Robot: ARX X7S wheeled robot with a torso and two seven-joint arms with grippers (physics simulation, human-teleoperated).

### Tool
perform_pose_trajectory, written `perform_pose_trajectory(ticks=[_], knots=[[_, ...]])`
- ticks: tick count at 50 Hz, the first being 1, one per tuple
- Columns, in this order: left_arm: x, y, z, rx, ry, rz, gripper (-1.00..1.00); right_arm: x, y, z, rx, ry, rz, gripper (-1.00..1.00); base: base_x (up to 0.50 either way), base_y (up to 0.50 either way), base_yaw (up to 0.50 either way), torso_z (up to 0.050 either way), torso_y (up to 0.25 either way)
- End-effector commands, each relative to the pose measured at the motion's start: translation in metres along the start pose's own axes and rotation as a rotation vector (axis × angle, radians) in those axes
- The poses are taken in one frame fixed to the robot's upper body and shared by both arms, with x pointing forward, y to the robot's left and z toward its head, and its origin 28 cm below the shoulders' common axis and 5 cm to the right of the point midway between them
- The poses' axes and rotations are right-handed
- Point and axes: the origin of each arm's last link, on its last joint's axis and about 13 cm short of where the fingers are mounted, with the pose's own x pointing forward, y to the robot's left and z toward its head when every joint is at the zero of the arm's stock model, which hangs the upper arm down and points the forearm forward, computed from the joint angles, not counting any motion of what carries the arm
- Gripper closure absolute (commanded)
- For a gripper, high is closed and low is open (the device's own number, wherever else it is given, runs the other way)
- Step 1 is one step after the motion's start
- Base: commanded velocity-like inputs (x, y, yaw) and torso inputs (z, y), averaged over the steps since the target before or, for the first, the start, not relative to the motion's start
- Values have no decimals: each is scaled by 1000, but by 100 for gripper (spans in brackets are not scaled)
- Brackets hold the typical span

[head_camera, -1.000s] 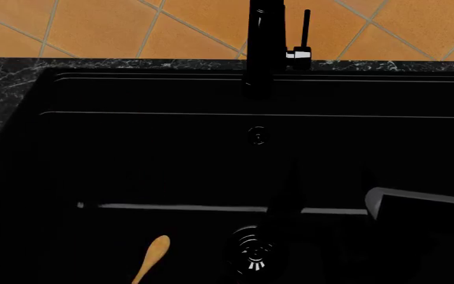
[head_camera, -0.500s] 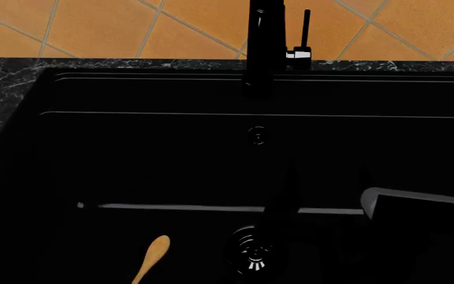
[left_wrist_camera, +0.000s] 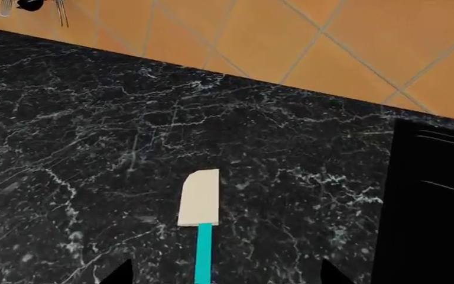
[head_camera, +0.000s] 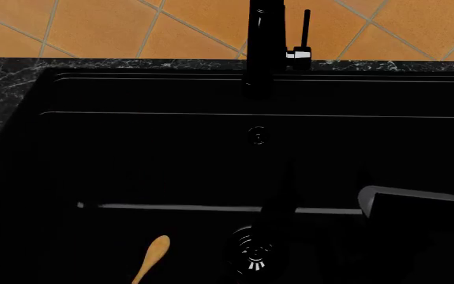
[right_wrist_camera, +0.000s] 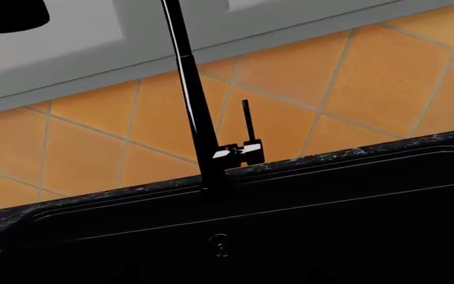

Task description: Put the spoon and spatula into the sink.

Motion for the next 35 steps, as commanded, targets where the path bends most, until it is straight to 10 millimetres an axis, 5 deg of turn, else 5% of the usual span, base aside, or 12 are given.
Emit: perform_pose_trajectory(ticks=[1, 35], knots=[[22, -11, 0, 37, 39, -22, -100, 1, 0, -1, -3, 2, -2, -100, 0, 0, 0, 0, 0], [54, 10, -39, -48, 173, 95, -100, 1, 0, -2, -11, 11, -7, -100, 0, 0, 0, 0, 0]])
